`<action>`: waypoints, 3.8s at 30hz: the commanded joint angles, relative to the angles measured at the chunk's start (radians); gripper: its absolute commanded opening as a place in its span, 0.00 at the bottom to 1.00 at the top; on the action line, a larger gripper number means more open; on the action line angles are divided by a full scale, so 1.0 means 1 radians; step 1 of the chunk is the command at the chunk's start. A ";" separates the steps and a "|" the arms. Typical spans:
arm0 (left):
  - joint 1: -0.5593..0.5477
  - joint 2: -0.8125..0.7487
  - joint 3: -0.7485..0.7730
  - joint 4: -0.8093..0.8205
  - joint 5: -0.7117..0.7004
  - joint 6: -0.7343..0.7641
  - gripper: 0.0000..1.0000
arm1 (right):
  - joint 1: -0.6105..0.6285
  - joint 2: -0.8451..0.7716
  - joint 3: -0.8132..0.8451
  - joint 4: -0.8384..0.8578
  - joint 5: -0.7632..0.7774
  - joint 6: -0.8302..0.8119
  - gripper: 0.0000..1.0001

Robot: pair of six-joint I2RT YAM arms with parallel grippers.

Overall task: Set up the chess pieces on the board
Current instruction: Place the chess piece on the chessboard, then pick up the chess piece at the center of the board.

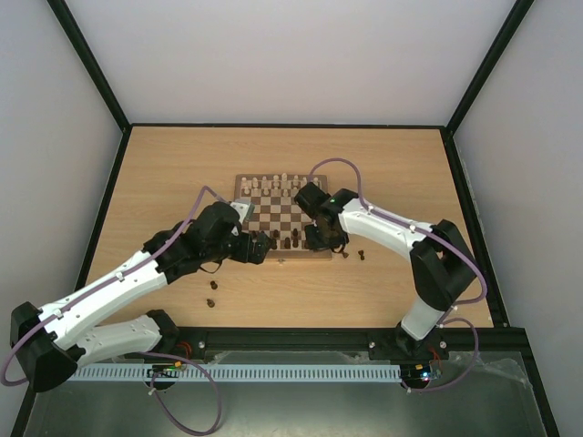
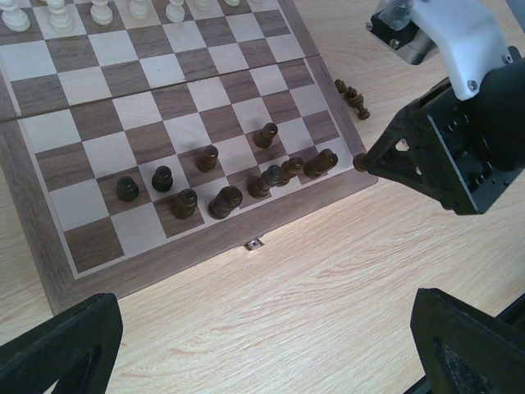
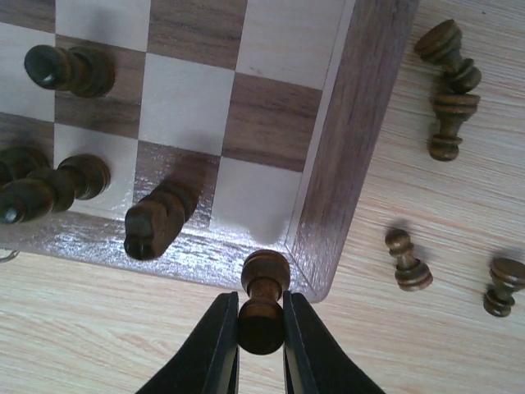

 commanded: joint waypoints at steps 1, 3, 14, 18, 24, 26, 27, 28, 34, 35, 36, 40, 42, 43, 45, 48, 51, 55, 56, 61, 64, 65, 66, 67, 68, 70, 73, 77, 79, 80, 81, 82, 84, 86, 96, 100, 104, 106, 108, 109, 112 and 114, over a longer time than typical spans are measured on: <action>0.008 -0.020 -0.016 -0.022 -0.018 -0.010 0.99 | -0.022 0.044 0.050 -0.025 -0.036 -0.065 0.13; 0.009 -0.023 -0.017 -0.023 -0.019 -0.012 0.99 | -0.026 0.058 0.060 -0.022 -0.040 -0.072 0.13; 0.008 -0.026 -0.017 -0.028 -0.025 -0.016 0.99 | -0.037 0.108 0.081 -0.013 -0.055 -0.094 0.13; 0.009 -0.023 -0.018 -0.027 -0.025 -0.015 0.99 | -0.041 0.118 0.082 -0.008 -0.057 -0.097 0.14; 0.008 -0.021 -0.017 -0.026 -0.027 -0.014 0.99 | -0.047 0.128 0.083 -0.002 -0.057 -0.101 0.16; 0.009 -0.020 -0.018 -0.026 -0.028 -0.013 0.99 | -0.049 0.130 0.084 -0.001 -0.058 -0.101 0.17; 0.009 -0.020 -0.018 -0.028 -0.028 -0.014 0.99 | -0.049 0.132 0.084 0.000 -0.058 -0.102 0.18; 0.008 -0.021 -0.019 -0.027 -0.028 -0.013 0.99 | -0.049 0.133 0.084 0.000 -0.060 -0.103 0.19; 0.008 -0.018 -0.016 -0.029 -0.030 -0.014 0.99 | -0.050 0.122 0.094 -0.010 -0.056 -0.103 0.25; 0.009 -0.017 -0.016 -0.032 -0.033 -0.015 0.99 | -0.051 0.113 0.096 -0.013 -0.057 -0.103 0.26; 0.009 -0.015 -0.012 -0.038 -0.036 -0.017 0.99 | -0.051 0.102 0.098 -0.018 -0.055 -0.103 0.27; 0.009 0.014 0.021 -0.110 -0.069 -0.037 0.99 | -0.051 0.020 0.093 -0.027 -0.040 -0.103 0.42; 0.008 0.024 0.028 -0.144 -0.076 -0.043 0.99 | -0.050 -0.030 0.077 -0.020 -0.038 -0.097 0.49; 0.009 0.032 0.030 -0.163 -0.082 -0.048 0.99 | -0.051 -0.055 0.064 -0.013 -0.041 -0.091 0.53; 0.010 0.046 0.028 -0.201 -0.095 -0.060 0.99 | -0.052 -0.116 0.028 0.004 -0.054 -0.084 0.59; 0.010 0.075 0.020 -0.268 -0.101 -0.083 0.99 | -0.051 -0.212 -0.053 0.042 -0.087 -0.076 0.63; 0.010 0.100 0.013 -0.323 -0.102 -0.120 0.99 | -0.050 -0.301 -0.138 0.090 -0.147 -0.070 0.64; 0.010 0.105 0.014 -0.407 -0.126 -0.190 0.99 | -0.050 -0.386 -0.250 0.167 -0.204 -0.064 0.64; 0.010 0.095 0.014 -0.427 -0.142 -0.223 0.99 | -0.050 -0.400 -0.274 0.187 -0.219 -0.062 0.65; 0.011 0.082 -0.044 -0.429 -0.107 -0.305 0.99 | -0.028 -0.454 -0.334 0.248 -0.298 -0.062 0.66; 0.012 0.095 -0.094 -0.403 -0.087 -0.336 0.99 | -0.004 -0.483 -0.326 0.238 -0.316 -0.069 0.66; 0.011 0.097 -0.110 -0.395 -0.089 -0.347 0.99 | 0.002 -0.491 -0.324 0.235 -0.320 -0.072 0.66; 0.011 0.099 -0.128 -0.387 -0.091 -0.359 0.99 | 0.007 -0.500 -0.324 0.234 -0.324 -0.072 0.67; 0.011 0.100 -0.145 -0.377 -0.086 -0.368 0.99 | 0.012 -0.506 -0.327 0.235 -0.327 -0.074 0.67; 0.012 0.101 -0.161 -0.365 -0.082 -0.377 0.99 | 0.017 -0.510 -0.329 0.235 -0.331 -0.074 0.67; 0.012 0.101 -0.196 -0.345 -0.078 -0.397 0.98 | 0.034 -0.515 -0.331 0.235 -0.330 -0.074 0.67; 0.023 0.114 -0.227 -0.319 -0.077 -0.405 0.95 | 0.056 -0.523 -0.331 0.235 -0.327 -0.073 0.67; 0.040 0.154 -0.239 -0.280 -0.072 -0.390 0.84 | 0.074 -0.532 -0.333 0.234 -0.324 -0.073 0.67; 0.051 0.183 -0.241 -0.263 -0.069 -0.378 0.74 | 0.080 -0.537 -0.335 0.233 -0.321 -0.072 0.67; 0.056 0.193 -0.241 -0.255 -0.068 -0.371 0.70 | 0.084 -0.540 -0.335 0.235 -0.321 -0.071 0.67; 0.063 0.204 -0.242 -0.245 -0.065 -0.363 0.67 | 0.085 -0.542 -0.336 0.235 -0.319 -0.071 0.67; 0.070 0.213 -0.240 -0.236 -0.064 -0.356 0.65 | 0.087 -0.542 -0.335 0.234 -0.318 -0.071 0.67; 0.088 0.230 -0.242 -0.223 -0.061 -0.339 0.63 | 0.088 -0.542 -0.337 0.235 -0.318 -0.071 0.67; 0.111 0.239 -0.250 -0.208 -0.055 -0.321 0.62 | 0.089 -0.541 -0.336 0.234 -0.317 -0.071 0.67; 0.151 0.214 -0.260 -0.213 -0.030 -0.301 0.44 | 0.092 -0.537 -0.339 0.237 -0.319 -0.072 0.66; 0.151 0.193 -0.267 -0.223 -0.016 -0.307 0.38 | 0.093 -0.533 -0.339 0.240 -0.318 -0.072 0.66; 0.151 0.160 -0.273 -0.240 0.001 -0.313 0.37 | 0.093 -0.527 -0.342 0.238 -0.319 -0.073 0.66; 0.151 0.154 -0.267 -0.251 -0.006 -0.313 0.37 | 0.093 -0.526 -0.342 0.239 -0.315 -0.072 0.66; 0.151 0.161 -0.264 -0.254 -0.009 -0.309 0.36 | 0.093 -0.526 -0.344 0.239 -0.316 -0.072 0.66; 0.151 0.166 -0.266 -0.250 -0.011 -0.307 0.35 | 0.094 -0.526 -0.343 0.238 -0.316 -0.072 0.66; 0.151 0.188 -0.269 -0.242 -0.011 -0.303 0.32 | 0.095 -0.526 -0.344 0.238 -0.314 -0.071 0.66; 0.151 0.195 -0.270 -0.242 -0.012 -0.302 0.32 | 0.095 -0.526 -0.345 0.239 -0.308 -0.071 0.66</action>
